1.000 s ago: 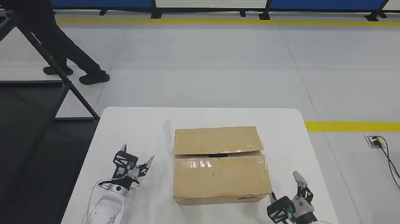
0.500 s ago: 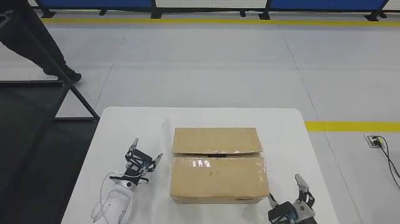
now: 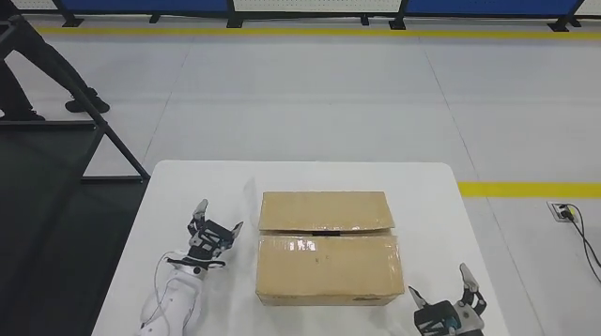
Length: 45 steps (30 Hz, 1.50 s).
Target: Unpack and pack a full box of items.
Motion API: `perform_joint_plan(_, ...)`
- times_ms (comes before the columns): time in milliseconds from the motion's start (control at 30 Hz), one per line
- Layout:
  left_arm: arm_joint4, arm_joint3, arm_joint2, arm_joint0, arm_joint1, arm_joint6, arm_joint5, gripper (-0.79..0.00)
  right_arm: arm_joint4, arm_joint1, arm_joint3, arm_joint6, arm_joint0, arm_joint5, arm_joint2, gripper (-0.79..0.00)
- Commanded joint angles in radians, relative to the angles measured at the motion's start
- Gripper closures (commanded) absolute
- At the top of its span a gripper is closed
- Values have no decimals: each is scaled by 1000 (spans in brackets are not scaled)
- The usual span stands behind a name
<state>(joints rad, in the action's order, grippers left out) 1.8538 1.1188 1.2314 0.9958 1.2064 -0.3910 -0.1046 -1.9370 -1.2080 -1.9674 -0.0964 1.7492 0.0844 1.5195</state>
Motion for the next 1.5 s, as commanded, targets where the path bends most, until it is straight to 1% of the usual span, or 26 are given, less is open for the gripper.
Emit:
perform_joint_plan(0,40,-23,-9,-22,1,5,-8,-785,4,0,4,-2,-5,-5,1,-785)
perform_joint_plan(133,75,-74,-36,-60,8,-18,-13,-785,13,-2,14,-6,-11,-11,1,-785)
perform_joint_plan(433,59,-223,-89,-167,37,-75,-33,-785,10,-5,12,-8,3,-6,1,-785)
perform_joint_plan(633,42,-318,-131,-235,64,-117,-69,-785,1,-7,-1,-3,18,0,1,-785)
perform_joint_plan(833,-4,-374,-147,-275,87,-168,-120,-785,-6,-9,-9,0,30,6,2,-785)
perform_joint_plan(1033,-42,-403,-145,-290,102,-217,-183,-785,-4,-11,-7,-3,30,7,-1,-785)
perform_joint_plan(1200,-73,-400,-126,-280,105,-254,-234,-785,-3,-13,2,-9,20,1,-3,-785)
perform_joint_plan(1300,-96,-384,-106,-263,104,-278,-266,-785,0,-13,9,-10,9,-5,-4,-785)
perform_joint_plan(1467,-114,-347,-67,-214,97,-310,-323,-785,0,-15,18,-10,-13,-18,-9,-785)
